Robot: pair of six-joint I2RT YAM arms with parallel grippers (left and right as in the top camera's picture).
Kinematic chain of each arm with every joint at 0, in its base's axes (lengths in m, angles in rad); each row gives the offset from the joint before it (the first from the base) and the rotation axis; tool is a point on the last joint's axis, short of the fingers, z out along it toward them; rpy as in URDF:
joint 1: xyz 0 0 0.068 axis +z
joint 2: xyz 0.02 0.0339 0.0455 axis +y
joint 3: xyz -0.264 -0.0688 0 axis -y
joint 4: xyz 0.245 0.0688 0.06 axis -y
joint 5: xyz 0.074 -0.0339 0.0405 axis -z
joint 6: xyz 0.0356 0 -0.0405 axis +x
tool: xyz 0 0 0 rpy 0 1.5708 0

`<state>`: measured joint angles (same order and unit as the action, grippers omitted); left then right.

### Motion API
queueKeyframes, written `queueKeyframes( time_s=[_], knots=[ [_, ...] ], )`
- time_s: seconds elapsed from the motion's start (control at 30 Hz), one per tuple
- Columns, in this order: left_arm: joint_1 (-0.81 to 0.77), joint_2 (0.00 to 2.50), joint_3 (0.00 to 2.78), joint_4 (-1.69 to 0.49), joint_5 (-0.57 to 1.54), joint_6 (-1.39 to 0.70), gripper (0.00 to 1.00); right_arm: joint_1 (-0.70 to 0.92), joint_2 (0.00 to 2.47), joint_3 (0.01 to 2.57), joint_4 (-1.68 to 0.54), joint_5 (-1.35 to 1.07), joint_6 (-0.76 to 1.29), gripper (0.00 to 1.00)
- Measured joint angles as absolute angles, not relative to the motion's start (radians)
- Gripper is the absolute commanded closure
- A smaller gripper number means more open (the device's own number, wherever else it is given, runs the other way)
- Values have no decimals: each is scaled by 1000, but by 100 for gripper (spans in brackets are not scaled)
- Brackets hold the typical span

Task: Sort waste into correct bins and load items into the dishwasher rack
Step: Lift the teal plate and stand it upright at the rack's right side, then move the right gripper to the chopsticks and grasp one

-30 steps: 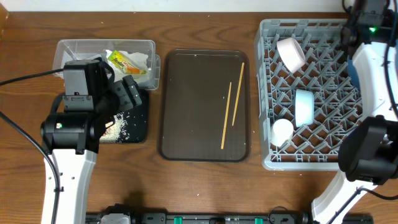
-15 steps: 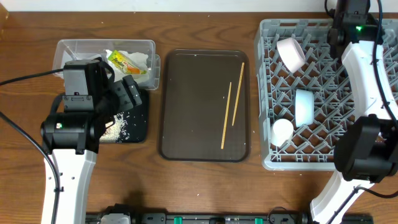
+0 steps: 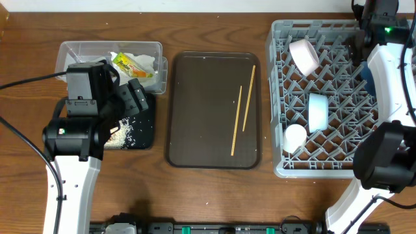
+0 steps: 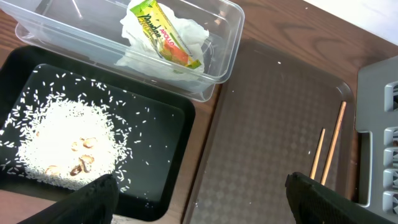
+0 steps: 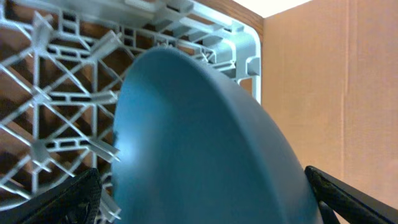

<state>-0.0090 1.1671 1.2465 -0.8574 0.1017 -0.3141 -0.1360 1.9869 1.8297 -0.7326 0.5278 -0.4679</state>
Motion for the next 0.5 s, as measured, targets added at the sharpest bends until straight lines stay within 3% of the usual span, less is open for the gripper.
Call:
queueKeyframes(
  time_s=[0.5],
  knots=[
    [-9,1167,1246,-857,102,-314,11,-136,1744,1836,-731,305,-348,1]
  ],
)
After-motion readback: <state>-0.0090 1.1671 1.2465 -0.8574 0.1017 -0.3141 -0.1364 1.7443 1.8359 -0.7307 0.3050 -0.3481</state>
